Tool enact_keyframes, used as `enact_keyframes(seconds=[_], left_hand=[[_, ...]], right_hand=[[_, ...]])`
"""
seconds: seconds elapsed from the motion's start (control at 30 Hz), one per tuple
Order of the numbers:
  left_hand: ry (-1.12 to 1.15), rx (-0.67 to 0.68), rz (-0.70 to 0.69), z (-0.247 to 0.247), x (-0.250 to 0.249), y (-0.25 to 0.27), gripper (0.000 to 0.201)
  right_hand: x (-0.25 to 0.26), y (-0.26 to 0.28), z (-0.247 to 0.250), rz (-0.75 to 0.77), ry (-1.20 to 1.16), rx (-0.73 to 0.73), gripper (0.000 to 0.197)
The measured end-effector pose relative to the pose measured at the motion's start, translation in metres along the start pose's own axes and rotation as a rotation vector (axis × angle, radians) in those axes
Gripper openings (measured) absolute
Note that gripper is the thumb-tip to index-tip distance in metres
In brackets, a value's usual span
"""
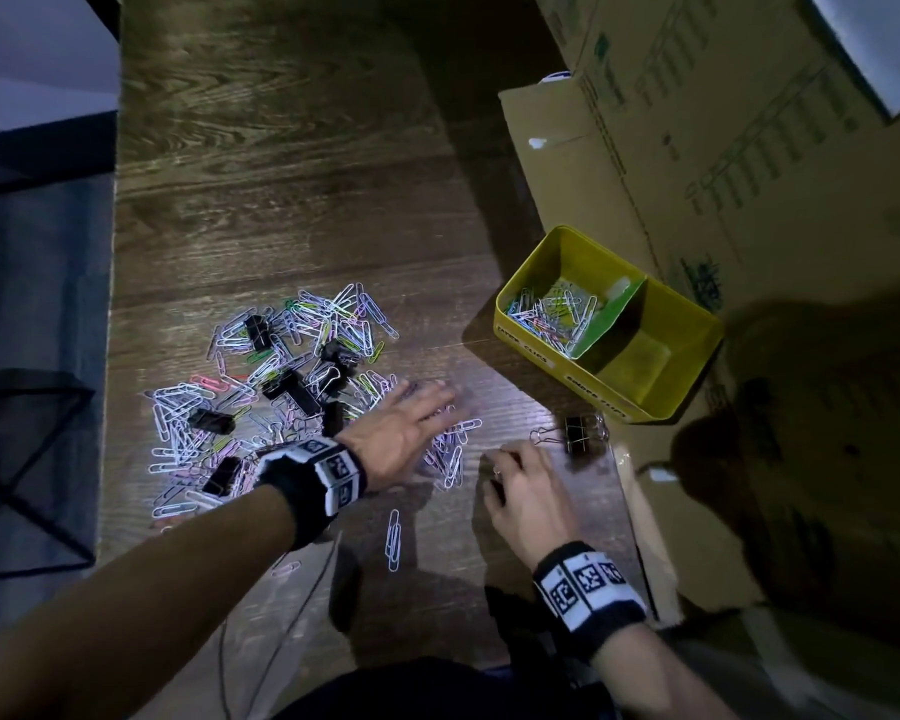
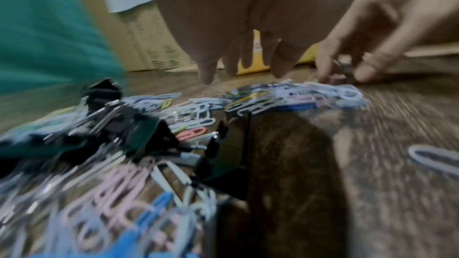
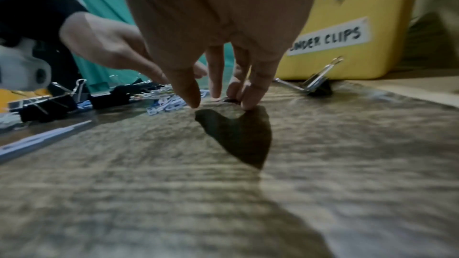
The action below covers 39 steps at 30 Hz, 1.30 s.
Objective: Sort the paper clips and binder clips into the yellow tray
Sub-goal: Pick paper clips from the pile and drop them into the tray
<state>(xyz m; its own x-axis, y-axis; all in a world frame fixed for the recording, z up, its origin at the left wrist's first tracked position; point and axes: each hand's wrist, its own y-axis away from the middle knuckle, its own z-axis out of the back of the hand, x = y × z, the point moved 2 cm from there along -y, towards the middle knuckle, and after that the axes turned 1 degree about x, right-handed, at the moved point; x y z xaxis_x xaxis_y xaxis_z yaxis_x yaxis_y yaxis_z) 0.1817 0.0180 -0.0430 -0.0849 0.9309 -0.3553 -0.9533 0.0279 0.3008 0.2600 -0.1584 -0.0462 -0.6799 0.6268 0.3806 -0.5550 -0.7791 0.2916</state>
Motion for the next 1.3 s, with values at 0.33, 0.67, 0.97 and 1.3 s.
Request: enact_keyframes(seconds=[0.33, 0.67, 0.97, 1.3], left_hand=[[0.004, 0.002, 0.281, -0.008, -0.008, 0.007, 0.065], [0.104, 0.064, 0.287, 0.001, 0.002, 0.004, 0.040], [0.224, -0.033, 0.345, 0.013, 0.023, 0.012, 0.014], [0.997, -0.233, 0.565, 0.041, 0.037, 0.039, 0.015]], right_hand=[[0.036, -0.038, -0.004, -0.057, -0.051, 0.102, 0.088], [0.037, -0.044, 0.003, -0.054, -0.217, 0.150, 0.037], [0.021, -0.045, 0.002, -0.245, -0.471, 0.115, 0.024], [0.006, -0.038, 0.020, -0.274, -0.951, -0.016, 0.016]])
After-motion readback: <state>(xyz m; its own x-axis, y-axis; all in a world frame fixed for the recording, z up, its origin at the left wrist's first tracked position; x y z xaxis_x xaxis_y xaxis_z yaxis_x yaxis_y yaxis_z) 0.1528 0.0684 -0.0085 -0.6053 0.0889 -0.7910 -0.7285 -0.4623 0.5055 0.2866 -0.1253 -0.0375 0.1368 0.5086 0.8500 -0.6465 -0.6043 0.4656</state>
